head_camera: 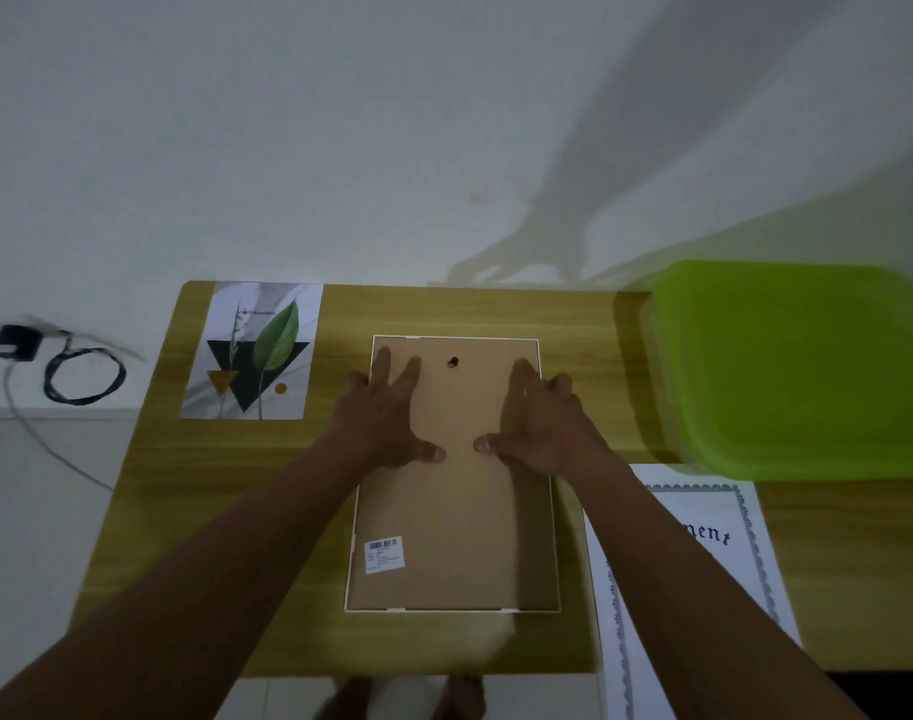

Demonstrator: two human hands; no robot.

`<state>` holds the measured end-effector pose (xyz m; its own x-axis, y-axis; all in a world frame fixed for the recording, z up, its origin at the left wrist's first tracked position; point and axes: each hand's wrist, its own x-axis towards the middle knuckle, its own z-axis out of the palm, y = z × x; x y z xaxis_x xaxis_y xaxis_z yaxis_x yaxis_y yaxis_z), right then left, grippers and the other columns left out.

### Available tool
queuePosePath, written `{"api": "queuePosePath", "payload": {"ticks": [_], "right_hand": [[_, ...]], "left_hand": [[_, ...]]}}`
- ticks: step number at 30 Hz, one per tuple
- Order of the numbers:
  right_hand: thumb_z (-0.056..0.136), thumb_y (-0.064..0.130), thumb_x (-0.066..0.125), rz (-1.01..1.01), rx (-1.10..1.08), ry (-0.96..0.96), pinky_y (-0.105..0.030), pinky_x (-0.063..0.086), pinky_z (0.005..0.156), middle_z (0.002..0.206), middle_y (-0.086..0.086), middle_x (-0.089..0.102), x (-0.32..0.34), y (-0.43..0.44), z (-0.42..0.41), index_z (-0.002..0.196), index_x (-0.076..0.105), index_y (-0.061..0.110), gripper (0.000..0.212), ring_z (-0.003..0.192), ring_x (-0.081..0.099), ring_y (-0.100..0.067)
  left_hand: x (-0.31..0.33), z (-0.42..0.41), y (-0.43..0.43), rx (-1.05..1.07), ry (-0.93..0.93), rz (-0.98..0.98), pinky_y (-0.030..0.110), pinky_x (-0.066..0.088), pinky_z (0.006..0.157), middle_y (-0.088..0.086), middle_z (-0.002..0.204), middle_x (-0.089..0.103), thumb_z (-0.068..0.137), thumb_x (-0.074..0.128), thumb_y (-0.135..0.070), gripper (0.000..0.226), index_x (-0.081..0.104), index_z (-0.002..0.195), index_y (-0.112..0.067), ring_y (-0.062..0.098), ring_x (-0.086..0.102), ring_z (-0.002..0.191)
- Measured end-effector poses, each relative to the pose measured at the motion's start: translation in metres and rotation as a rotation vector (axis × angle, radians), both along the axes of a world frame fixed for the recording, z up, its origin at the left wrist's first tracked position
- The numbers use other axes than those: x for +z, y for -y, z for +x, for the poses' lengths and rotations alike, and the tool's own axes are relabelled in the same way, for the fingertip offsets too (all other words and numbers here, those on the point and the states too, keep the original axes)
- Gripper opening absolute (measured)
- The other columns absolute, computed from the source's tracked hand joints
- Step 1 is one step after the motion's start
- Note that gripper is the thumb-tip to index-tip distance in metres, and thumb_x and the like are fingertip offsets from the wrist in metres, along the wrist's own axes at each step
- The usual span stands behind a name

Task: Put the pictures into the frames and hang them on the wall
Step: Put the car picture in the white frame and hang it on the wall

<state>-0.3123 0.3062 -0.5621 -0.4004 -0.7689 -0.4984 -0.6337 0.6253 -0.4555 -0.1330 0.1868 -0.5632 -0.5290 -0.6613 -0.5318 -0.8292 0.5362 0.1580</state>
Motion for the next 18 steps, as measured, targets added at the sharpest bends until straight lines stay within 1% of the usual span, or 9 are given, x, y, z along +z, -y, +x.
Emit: {"api": "queuePosePath", "payload": {"ticks": [3,6,8,10,12,14,16,18], "right_hand": [[0.063,0.057,0.083,-0.043,-0.025,-0.025,-0.048,0.042,0.1,0.136,-0.013,0.028,0.002,0.015,-0.007,0.146,0.019,0.03,0.108,0.128,0.034,-0.039],[0.067,0.053,0.083,0.009,-0.002,-0.034,-0.049,0.04,0.103,0.141,-0.017,0.025,0.005,0.029,-0.017,0.151,0.014,0.03,0.111,0.131,0.031,-0.042],[0.066,0.05,0.085,0.044,0.025,-0.031,-0.049,0.042,0.102,0.139,-0.017,0.026,0.006,0.034,-0.024,0.148,0.019,0.03,0.107,0.129,0.034,-0.043],[0.066,0.045,0.087,0.043,0.021,0.006,-0.049,0.044,0.101,0.137,-0.016,0.027,0.007,0.038,-0.027,0.146,0.025,0.028,0.102,0.126,0.039,-0.043],[0.066,0.039,0.088,0.02,0.005,0.037,-0.05,0.045,0.101,0.136,-0.014,0.028,0.006,0.039,-0.027,0.145,0.028,0.026,0.101,0.124,0.044,-0.041],[0.066,0.037,0.089,0.003,0.007,0.035,-0.05,0.046,0.1,0.136,-0.013,0.031,0.005,0.039,-0.027,0.146,0.028,0.025,0.102,0.124,0.045,-0.04],[0.064,0.037,0.09,-0.023,0.016,0.028,-0.047,0.046,0.099,0.136,-0.012,0.033,0.003,0.039,-0.027,0.147,0.028,0.026,0.104,0.123,0.046,-0.038],[0.064,0.036,0.09,-0.047,0.021,0.03,-0.042,0.047,0.095,0.135,-0.01,0.036,0.002,0.038,-0.029,0.147,0.029,0.026,0.104,0.122,0.048,-0.036]], "left_hand": [[-0.002,0.004,-0.002,0.029,-0.05,0.005,0.052,0.029,0.111,0.006,0.162,-0.013,0.06,0.075,-0.07,0.132,-0.01,0.153,-0.028,0.04,0.01,0.145],[0.0,0.016,-0.008,0.137,-0.144,0.03,0.052,0.026,0.113,0.007,0.162,-0.008,0.059,0.079,-0.065,0.138,-0.013,0.153,-0.024,0.039,0.009,0.147],[-0.001,0.031,-0.012,0.185,-0.178,0.04,0.052,0.027,0.113,0.006,0.162,0.003,0.056,0.082,-0.062,0.14,-0.007,0.154,-0.019,0.037,0.014,0.145],[-0.005,0.047,-0.014,0.144,-0.151,0.058,0.052,0.027,0.114,0.004,0.162,0.009,0.052,0.083,-0.063,0.141,-0.002,0.154,-0.016,0.034,0.014,0.146],[-0.012,0.061,-0.012,0.052,-0.07,0.109,0.055,0.017,0.117,0.002,0.163,-0.001,0.05,0.082,-0.066,0.147,-0.01,0.153,-0.016,0.031,0.0,0.149],[-0.015,0.068,-0.008,-0.018,-0.021,0.17,0.059,0.008,0.118,0.0,0.162,-0.012,0.051,0.085,-0.059,0.15,-0.019,0.15,-0.017,0.028,-0.013,0.148],[-0.012,0.07,-0.007,-0.073,0.019,0.2,0.058,0.003,0.118,-0.001,0.16,-0.019,0.054,0.089,-0.047,0.152,-0.027,0.147,-0.016,0.026,-0.018,0.146],[-0.007,0.071,-0.008,-0.107,0.048,0.191,0.055,0.001,0.118,-0.001,0.159,-0.022,0.057,0.09,-0.04,0.151,-0.032,0.144,-0.017,0.025,-0.021,0.145]]}}
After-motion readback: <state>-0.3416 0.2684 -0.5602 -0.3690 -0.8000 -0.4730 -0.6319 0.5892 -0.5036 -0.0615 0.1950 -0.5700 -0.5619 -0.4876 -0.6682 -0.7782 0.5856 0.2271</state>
